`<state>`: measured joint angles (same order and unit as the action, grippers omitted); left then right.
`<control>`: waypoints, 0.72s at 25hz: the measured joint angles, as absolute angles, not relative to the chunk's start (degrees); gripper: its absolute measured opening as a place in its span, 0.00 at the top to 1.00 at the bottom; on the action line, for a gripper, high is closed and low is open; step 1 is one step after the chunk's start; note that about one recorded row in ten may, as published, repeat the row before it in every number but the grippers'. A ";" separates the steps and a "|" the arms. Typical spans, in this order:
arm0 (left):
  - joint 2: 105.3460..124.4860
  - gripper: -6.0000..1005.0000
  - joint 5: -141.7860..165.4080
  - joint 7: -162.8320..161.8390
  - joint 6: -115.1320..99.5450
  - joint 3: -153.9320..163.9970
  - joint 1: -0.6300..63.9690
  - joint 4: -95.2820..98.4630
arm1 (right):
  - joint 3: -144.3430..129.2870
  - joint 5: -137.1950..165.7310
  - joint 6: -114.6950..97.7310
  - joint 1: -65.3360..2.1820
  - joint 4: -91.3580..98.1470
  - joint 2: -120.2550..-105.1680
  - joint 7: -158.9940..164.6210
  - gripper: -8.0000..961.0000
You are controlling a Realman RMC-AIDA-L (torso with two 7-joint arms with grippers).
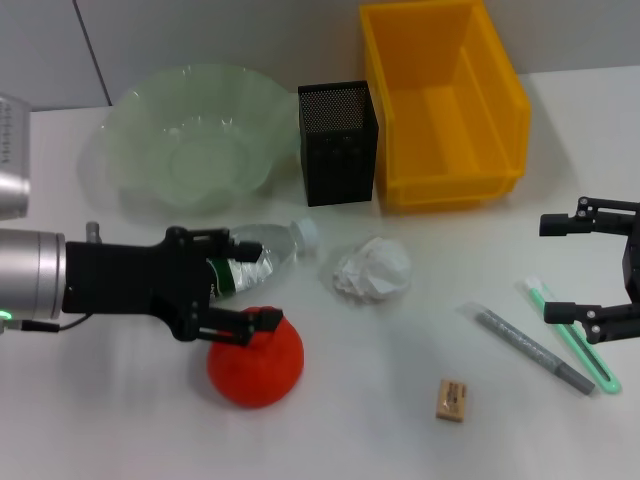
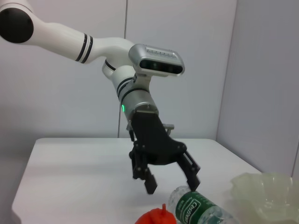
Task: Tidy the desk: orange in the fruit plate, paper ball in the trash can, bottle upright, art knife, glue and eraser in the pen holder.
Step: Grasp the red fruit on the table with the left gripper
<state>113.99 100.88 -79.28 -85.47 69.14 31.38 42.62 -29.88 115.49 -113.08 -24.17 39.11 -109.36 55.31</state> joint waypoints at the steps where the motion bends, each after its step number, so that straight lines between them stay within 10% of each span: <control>1: 114.35 0.17 102.85 -81.81 -85.13 69.02 31.46 42.78 | -29.88 115.49 -112.77 -24.18 39.11 -109.41 55.59 0.14; 18: 116.03 0.20 106.36 -84.17 -82.22 69.40 31.86 42.57 | -30.41 115.49 -110.83 -25.18 39.45 -109.70 57.73 0.14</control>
<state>116.03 106.36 -84.17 -82.22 69.40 31.86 42.57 -30.41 115.49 -110.83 -25.18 39.45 -109.70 57.73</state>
